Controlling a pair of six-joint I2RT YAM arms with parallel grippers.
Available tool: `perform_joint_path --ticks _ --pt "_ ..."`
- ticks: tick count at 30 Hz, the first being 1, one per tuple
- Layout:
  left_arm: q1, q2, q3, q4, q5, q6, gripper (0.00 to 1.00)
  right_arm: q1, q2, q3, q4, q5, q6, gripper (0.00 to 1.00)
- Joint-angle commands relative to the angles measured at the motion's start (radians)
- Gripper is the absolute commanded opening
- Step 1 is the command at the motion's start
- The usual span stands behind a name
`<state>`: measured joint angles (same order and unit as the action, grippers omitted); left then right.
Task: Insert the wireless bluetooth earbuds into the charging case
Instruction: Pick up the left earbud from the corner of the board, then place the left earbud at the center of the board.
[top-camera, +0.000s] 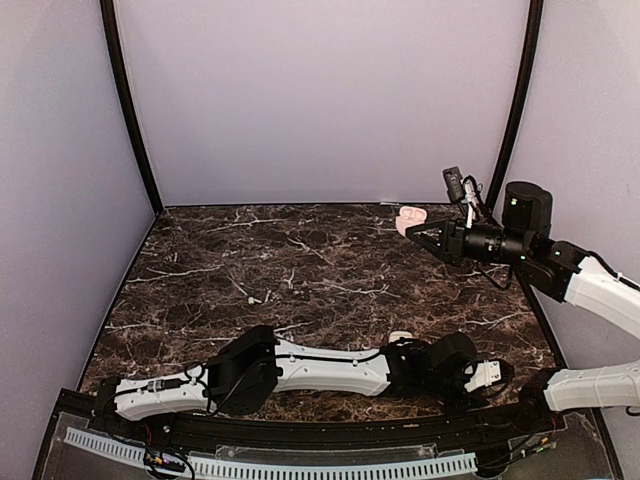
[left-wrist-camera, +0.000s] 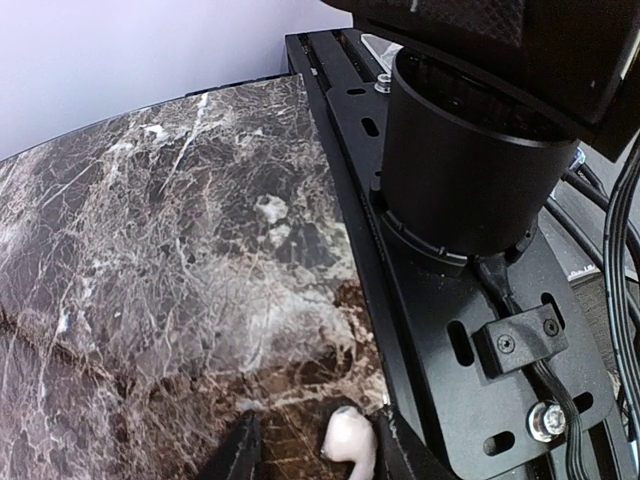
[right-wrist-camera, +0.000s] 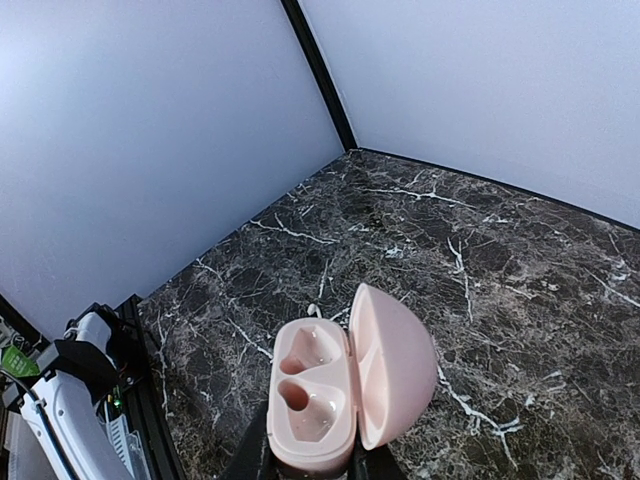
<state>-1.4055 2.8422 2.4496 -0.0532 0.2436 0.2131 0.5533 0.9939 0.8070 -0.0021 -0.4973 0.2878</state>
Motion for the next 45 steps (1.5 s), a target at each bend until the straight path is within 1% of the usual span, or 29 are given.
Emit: perform_joint_path --ticks 1,9,13,15,18,19,21,24,25,26,27,28,29,31,37,42,45 --pt "0.000 0.039 0.005 -0.091 -0.049 0.014 0.36 -0.012 -0.014 0.023 0.022 -0.003 -0.010 0.00" --pt "0.004 -0.002 -0.014 -0.153 -0.095 0.035 0.20 -0.014 -0.018 0.015 0.025 -0.004 -0.007 0.00" --pt "0.017 -0.083 -0.115 -0.124 -0.085 0.010 0.16 -0.016 -0.020 0.015 0.021 -0.004 -0.008 0.00" --pt "0.026 -0.153 -0.212 -0.085 -0.095 0.005 0.14 -0.015 -0.024 0.014 0.019 -0.004 -0.009 0.00" --pt "0.042 -0.290 -0.417 0.001 -0.102 -0.003 0.13 -0.016 -0.022 0.012 0.024 -0.006 -0.008 0.00" --pt "0.050 -0.316 -0.459 0.013 -0.106 -0.006 0.13 -0.017 -0.022 0.011 0.027 -0.008 -0.006 0.00" --pt "0.060 -0.390 -0.604 0.042 -0.118 -0.009 0.12 -0.016 -0.019 0.012 0.030 -0.013 -0.003 0.00" --pt "0.078 -0.514 -0.763 0.076 -0.127 -0.027 0.11 -0.016 -0.020 0.015 0.028 -0.015 -0.004 0.00" --pt "0.090 -0.541 -0.850 0.084 -0.130 -0.043 0.11 -0.016 -0.022 0.014 0.027 -0.015 -0.004 0.00" --pt "0.097 -0.592 -0.893 0.099 -0.132 -0.052 0.11 -0.016 -0.023 0.014 0.027 -0.015 -0.005 0.00" --pt "0.108 -0.620 -0.976 0.105 -0.138 -0.068 0.10 -0.016 -0.022 0.012 0.027 -0.015 -0.005 0.00" --pt "0.121 -0.675 -1.013 0.114 -0.143 -0.085 0.11 -0.016 -0.023 0.010 0.029 -0.015 -0.005 0.00" --pt "0.128 -0.700 -1.083 0.114 -0.156 -0.092 0.11 -0.016 -0.022 0.008 0.032 -0.019 -0.003 0.00" --pt "0.148 -0.797 -1.162 0.092 -0.181 -0.116 0.11 -0.016 -0.018 0.006 0.039 -0.024 0.000 0.00" --pt "0.200 -0.976 -1.331 -0.006 -0.230 -0.170 0.11 -0.016 -0.006 -0.005 0.068 -0.035 0.008 0.00" --pt "0.252 -1.077 -1.401 -0.064 -0.296 -0.204 0.11 -0.017 0.013 -0.005 0.087 -0.047 0.014 0.00" --pt "0.320 -1.142 -1.433 -0.073 -0.297 -0.262 0.11 -0.016 0.017 -0.009 0.099 -0.053 0.020 0.00"
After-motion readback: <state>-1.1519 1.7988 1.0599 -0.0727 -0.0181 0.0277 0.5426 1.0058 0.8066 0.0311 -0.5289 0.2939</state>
